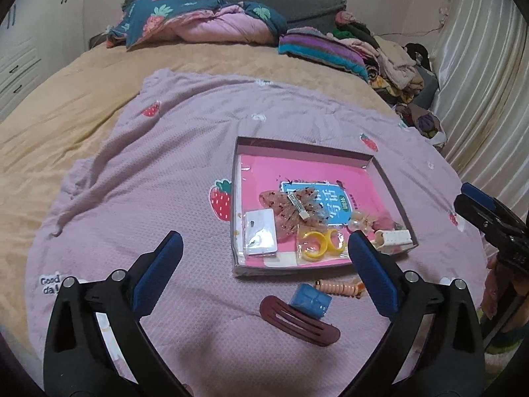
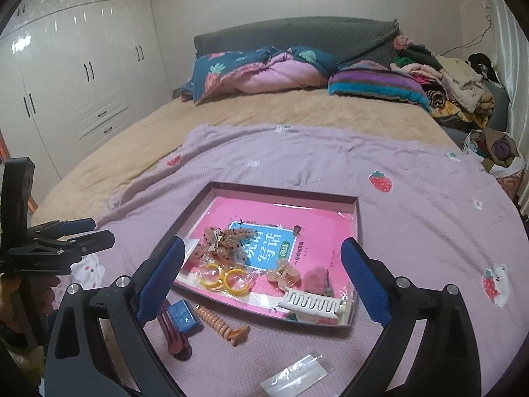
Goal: Organize jewelry
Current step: 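Withdraw both open tools from the box, then reach the left tool to the maroon clip while the right tool approaches the orange coil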
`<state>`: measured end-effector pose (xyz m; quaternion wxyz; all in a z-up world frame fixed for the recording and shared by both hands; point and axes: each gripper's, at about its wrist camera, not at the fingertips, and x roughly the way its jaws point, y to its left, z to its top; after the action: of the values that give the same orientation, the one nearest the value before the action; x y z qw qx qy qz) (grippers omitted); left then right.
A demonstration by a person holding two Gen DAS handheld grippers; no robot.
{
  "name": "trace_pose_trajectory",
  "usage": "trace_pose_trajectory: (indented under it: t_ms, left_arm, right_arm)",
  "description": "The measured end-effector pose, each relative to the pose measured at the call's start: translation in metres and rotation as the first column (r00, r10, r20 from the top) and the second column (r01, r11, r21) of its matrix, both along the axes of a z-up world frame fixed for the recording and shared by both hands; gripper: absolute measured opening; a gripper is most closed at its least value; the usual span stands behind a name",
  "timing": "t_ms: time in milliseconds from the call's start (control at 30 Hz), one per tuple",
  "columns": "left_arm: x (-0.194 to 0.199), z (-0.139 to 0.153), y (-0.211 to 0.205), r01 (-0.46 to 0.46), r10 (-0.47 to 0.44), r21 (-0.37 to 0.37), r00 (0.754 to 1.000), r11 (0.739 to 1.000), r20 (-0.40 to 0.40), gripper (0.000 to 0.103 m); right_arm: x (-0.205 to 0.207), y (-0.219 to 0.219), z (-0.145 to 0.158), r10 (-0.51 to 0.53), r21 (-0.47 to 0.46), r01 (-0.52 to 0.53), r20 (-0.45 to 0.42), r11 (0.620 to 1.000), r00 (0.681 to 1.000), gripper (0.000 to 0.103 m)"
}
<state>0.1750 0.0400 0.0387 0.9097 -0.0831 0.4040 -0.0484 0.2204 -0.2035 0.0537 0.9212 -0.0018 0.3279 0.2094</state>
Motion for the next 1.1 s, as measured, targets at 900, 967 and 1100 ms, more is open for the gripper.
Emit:
trace_pose_trajectory:
  t_ms: [900,967,1100]
  left_arm:
    - [-0.061,0.022,-0.023,0.043,-0.044,0.025,0.997,0.999,0.068,0.093]
    - [-0.063,0.021,-0.024,0.045,-0.047,0.029,0.997,0.999,0.068,0.093]
    - [-0.071,0.019,-0.029,0.049,-0.051,0.030,0.996,0.998,0.069,0.093]
  right_arm:
    - [-0.074,-0.025,0.024,-0.003,0.009,0.002,0.087,1.000,0.996,0.095]
    - [-0.078,-0.026,0.023,-0.002,0.007,0.001,0.088,1.000,0.996,0.095]
    - [-0.087,-0.028,0.019,0.001,0.004,-0.001,0.086,1.000,0.996,0.095]
